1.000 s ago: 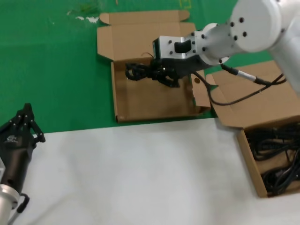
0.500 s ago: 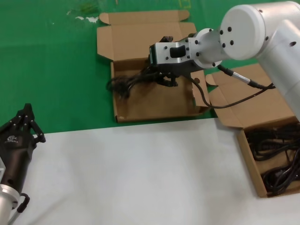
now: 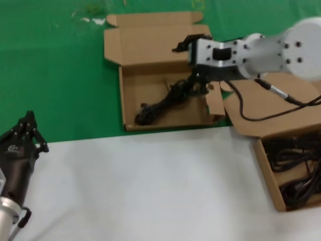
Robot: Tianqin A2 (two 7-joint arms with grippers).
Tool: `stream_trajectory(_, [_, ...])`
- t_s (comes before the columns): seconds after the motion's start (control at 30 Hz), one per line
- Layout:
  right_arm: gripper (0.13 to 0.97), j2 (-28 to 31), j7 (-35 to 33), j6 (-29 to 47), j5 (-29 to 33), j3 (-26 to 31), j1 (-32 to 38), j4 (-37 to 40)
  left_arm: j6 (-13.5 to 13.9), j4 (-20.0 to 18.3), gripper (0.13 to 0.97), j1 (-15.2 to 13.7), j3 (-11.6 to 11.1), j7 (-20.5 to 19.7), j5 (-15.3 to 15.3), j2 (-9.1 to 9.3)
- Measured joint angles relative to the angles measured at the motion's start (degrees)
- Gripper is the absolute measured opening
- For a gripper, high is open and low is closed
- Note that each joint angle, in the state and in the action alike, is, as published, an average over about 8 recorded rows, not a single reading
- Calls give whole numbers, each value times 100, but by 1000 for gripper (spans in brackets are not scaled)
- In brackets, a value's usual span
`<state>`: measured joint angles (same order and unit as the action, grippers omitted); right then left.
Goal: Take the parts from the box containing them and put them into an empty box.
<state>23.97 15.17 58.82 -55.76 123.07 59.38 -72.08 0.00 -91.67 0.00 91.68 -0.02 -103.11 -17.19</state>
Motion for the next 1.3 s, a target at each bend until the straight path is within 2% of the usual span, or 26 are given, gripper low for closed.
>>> stream_trajectory(0.27, [619, 516, 1146, -261, -630, -900, -1208, -1356, 0, 0, 140, 0, 0, 0, 0, 0])
stream_trajectory(0.43, [745, 598, 1603, -416, -951, -1233, -1670, -1699, 0, 0, 140, 0, 0, 0, 0, 0])
stream_trajectory(0.73, [883, 581, 1598, -533, -1058, -1305, -1795, -1738, 0, 0, 140, 0, 0, 0, 0, 0])
stream_trajectory(0.87, [883, 535, 1485, -729, -1192, -1372, -1947, -1746, 0, 0, 140, 0, 0, 0, 0, 0])
stream_trajectory(1.13, [955, 409, 1172, -1262, -1559, -1555, -2360, -1769, 0, 0, 159, 0, 0, 0, -1, 0])
stream_trajectory(1.3, [960, 325, 963, -1621, -1806, -1678, -2638, -1783, 0, 0, 182, 0, 0, 0, -1, 0])
